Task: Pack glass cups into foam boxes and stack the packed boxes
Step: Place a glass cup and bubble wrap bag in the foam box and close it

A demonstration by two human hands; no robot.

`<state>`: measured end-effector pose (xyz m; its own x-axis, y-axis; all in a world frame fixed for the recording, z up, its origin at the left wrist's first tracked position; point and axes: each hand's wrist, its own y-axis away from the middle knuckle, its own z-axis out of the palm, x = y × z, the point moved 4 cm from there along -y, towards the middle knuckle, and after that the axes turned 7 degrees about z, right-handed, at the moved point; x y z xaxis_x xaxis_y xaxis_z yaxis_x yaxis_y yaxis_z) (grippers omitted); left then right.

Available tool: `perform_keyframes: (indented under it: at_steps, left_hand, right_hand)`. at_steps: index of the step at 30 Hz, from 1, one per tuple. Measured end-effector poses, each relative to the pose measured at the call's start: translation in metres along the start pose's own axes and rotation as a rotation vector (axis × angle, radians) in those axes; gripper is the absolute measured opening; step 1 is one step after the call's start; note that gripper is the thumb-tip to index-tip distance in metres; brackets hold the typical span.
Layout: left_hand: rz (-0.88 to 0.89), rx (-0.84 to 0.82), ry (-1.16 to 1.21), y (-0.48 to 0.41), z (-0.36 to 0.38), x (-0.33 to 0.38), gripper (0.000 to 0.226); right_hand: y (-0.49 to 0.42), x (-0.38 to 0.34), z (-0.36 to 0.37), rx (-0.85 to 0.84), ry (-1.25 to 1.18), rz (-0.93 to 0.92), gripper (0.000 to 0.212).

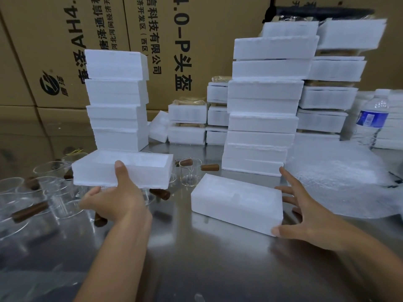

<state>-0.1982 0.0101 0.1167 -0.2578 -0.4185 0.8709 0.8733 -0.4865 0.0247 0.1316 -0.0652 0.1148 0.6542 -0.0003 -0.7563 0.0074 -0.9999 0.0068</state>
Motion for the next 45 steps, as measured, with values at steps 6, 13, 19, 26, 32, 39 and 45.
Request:
perform_keyframes:
  at_steps: [6, 13, 19, 26, 32, 39, 45]
  left_hand:
    - [0.266, -0.054, 0.059, 0.016, 0.003, 0.026, 0.031]
    - [0.822, -1.115, -0.312, 0.104, 0.029, 0.024, 0.010]
    - [1.079, -1.549, -0.759, 0.122, 0.028, -0.008, 0.026]
    - [1.071, -1.584, -0.748, 0.121, 0.027, -0.005, 0.028]
    - [1.042, -1.638, -0.729, 0.121, 0.028, -0.006, 0.031]
    - [0.714, -1.375, -0.464, 0.109, 0.031, 0.001, 0.047]
    - [0.153, -1.005, -0.017, 0.093, 0.036, 0.013, 0.050]
  right_hand:
    - [0.004, -0.010, -0.005, 0.089, -0.128, -0.035, 0.096]
    - [-0.019, -0.049, -0.018, 0.409, -0.221, -0.124, 0.049]
    - [-0.089, -0.089, 0.019, 0.345, 0.003, -0.160, 0.018]
    - [-0.147, -0.091, 0.058, 0.145, 0.348, 0.052, 0.031]
    - [-0.152, -0.086, 0.054, 0.129, 0.497, 0.094, 0.018]
    - [-0.114, -0.085, 0.015, 0.359, 0.425, 0.015, 0.021]
    - [-0.045, -0.093, -0.008, 0.356, 0.077, -0.213, 0.018]
